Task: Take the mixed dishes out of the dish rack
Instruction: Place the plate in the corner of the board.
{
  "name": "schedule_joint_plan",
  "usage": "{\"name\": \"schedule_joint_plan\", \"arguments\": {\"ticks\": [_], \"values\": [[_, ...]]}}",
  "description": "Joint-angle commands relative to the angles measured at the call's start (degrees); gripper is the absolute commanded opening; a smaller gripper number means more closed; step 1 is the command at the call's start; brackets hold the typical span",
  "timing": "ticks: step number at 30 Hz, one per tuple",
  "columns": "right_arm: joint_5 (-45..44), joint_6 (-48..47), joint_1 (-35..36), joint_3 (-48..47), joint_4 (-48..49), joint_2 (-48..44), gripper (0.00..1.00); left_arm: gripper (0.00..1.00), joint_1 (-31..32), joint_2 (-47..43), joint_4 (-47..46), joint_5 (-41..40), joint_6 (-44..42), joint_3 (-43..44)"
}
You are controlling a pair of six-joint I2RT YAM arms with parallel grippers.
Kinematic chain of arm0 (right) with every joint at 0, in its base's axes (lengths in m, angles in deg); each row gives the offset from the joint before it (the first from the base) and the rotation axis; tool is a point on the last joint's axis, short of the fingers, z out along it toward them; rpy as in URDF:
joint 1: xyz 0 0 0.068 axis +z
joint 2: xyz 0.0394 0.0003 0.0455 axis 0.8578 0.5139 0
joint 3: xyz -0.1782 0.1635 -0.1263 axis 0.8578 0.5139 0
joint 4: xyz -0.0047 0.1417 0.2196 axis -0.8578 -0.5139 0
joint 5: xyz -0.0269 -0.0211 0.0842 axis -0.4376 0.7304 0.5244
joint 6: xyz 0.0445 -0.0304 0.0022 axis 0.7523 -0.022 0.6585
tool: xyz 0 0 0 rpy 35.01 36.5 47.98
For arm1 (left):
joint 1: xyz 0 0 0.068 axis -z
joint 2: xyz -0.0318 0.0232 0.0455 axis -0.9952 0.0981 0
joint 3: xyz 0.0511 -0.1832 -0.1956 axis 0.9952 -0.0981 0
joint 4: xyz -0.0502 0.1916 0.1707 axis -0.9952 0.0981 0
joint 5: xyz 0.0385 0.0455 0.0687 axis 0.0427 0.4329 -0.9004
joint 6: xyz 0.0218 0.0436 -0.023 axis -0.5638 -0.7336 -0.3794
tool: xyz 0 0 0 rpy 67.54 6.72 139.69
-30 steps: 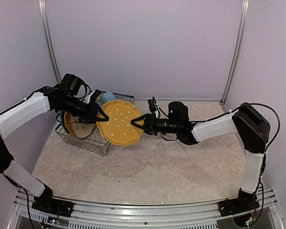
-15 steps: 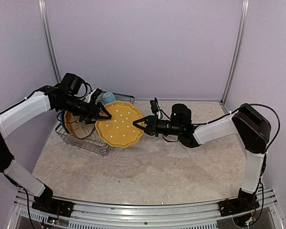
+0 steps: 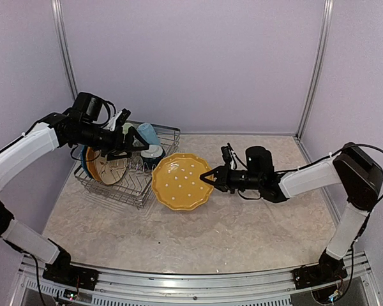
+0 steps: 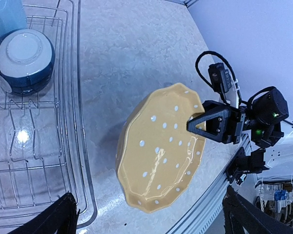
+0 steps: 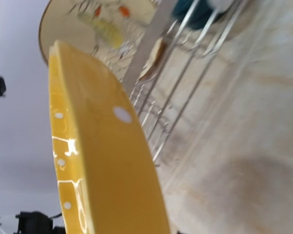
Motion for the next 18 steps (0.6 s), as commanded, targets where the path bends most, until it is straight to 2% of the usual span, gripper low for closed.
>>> {"name": "schedule_joint_plan", "arguments": {"ticks": [1, 8, 18], "values": [[-1.3, -0.4, -3.6, 3.2, 2.7, -10.7, 0.00, 0.99, 0.2, -1.4, -0.8, -2.5, -1.0, 1.1], [-3.9, -3.2, -13.0, 12.8, -13.8, -25.8, 0.00, 0.99, 0.3, -3.5, -1.1, -4.8, -1.4, 0.7], [5.2, -13.7, -35.3, 19.5, -42.6, -44.2, 0.00, 0.99, 0.2, -5.8, -2.3, -7.4, -2.3, -0.3]]}}
